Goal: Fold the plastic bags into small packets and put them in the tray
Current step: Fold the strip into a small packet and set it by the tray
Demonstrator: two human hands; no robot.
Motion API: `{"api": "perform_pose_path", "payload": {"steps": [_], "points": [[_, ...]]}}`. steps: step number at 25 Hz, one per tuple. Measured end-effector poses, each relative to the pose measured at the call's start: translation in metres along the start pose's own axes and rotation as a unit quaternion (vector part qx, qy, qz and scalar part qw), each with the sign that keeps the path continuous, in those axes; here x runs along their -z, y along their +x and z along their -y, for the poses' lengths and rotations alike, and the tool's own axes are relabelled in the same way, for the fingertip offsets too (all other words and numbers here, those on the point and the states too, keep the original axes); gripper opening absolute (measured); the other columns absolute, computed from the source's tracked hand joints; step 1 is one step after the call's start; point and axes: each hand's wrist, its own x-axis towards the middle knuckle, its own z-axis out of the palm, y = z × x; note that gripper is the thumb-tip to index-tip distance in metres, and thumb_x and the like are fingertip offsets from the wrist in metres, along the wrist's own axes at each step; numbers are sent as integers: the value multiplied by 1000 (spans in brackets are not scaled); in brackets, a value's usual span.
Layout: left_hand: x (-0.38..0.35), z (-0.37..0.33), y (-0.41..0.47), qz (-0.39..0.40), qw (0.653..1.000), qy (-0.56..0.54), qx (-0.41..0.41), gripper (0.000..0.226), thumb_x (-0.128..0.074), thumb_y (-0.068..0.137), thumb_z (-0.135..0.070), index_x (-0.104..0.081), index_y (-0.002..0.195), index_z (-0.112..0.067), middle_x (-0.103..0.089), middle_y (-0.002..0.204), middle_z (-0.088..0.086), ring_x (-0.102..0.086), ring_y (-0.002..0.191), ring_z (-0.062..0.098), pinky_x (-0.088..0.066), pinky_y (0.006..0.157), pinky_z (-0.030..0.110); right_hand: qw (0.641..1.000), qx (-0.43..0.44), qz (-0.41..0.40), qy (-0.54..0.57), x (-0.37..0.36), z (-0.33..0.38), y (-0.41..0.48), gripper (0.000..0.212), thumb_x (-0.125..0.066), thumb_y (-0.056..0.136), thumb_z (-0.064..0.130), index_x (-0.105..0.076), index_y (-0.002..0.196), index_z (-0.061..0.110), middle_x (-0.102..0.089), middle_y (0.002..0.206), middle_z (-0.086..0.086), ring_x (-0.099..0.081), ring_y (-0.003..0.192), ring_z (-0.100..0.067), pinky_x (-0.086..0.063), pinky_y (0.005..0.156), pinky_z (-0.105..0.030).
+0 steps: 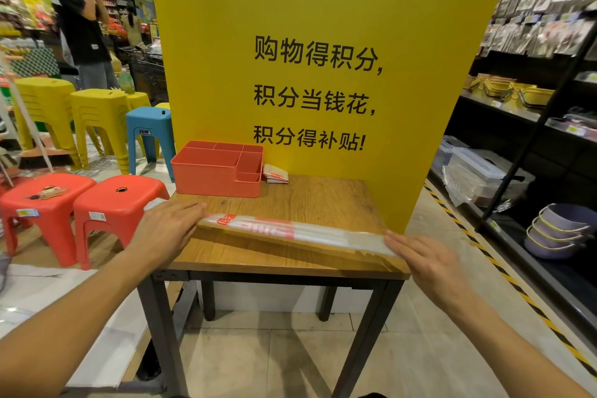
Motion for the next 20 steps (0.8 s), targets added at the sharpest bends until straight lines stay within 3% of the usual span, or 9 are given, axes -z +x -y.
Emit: {"api": "perform_pose_path", "payload": {"steps": [2, 6, 8, 10, 12, 14, 17, 20], "points": [[-5, -3, 10, 12, 1000, 26, 1, 43, -87, 79, -22, -76, 121, -22, -75, 123, 5, -73, 109, 26, -59, 88, 46, 998, 51, 5, -32, 2, 0, -8, 32, -64, 95, 17, -75, 125, 10, -71, 131, -7, -68, 105, -23, -54, 83, -34], [-28, -3, 15, 102, 993, 51, -5, 44, -76, 89, -21, -70, 129, -38, -77, 117, -4, -74, 100, 22, -58, 78, 35, 996, 87, 29, -21, -10, 14, -26, 35, -74, 88, 7, -74, 123, 10, -73, 125, -6, -72, 105, -24, -57, 85, -37], [-24, 3, 21, 188, 982, -14, 35, 51, -59, 93, -23, -59, 140, -45, -73, 127, -9, -69, 112, 17, -58, 88, 33, 994, 104, 44, -7, -17, 22, -27, 29, -75, 89, 9, -75, 118, 13, -73, 124, -5, -70, 104, -24, -56, 85, -36], [-12, -3, 33, 259, 962, -48, 68, 55, -53, 89, -23, -57, 140, -41, -68, 134, -8, -64, 119, 16, -55, 96, 37, 993, 107, 50, 6, -18, 26, -19, 22, -70, 94, 15, -75, 115, 15, -73, 122, -4, -68, 102, -23, -54, 85, -35], [1, -34, 42, 238, 964, -80, 83, 44, -55, 94, -20, -60, 136, -32, -68, 131, -4, -65, 114, 17, -55, 94, 38, 993, 100, 59, 19, -16, 28, -5, 20, -70, 93, 18, -74, 113, 17, -72, 118, -1, -67, 100, -22, -52, 84, -34], [11, -90, 46, 184, 957, -213, 67, 27, -59, 101, -27, -68, 127, -28, -70, 120, -7, -64, 101, 6, -55, 89, 32, 993, 88, 77, 33, -16, 29, 10, 27, -78, 86, 17, -74, 113, 20, -72, 113, 3, -65, 98, -19, -52, 82, -32], [12, -167, 53, 202, 885, -416, 52, 16, -67, 99, -38, -75, 106, -27, -71, 99, -14, -61, 89, -1, -48, 79, 22, 989, 84, 107, 50, -15, 32, 29, 29, -77, 85, 19, -74, 114, 23, -72, 111, 6, -64, 98, -16, -51, 80, -30], [-3, -196, 59, 219, 861, -455, 67, 16, -76, 91, -42, -76, 92, -26, -72, 90, -12, -63, 83, 4, -50, 73, 27, 987, 41, 136, 80, -10, 37, 36, 22, -70, 89, 25, -72, 111, 26, -72, 104, 9, -64, 92, -14, -53, 74, -30]]}}
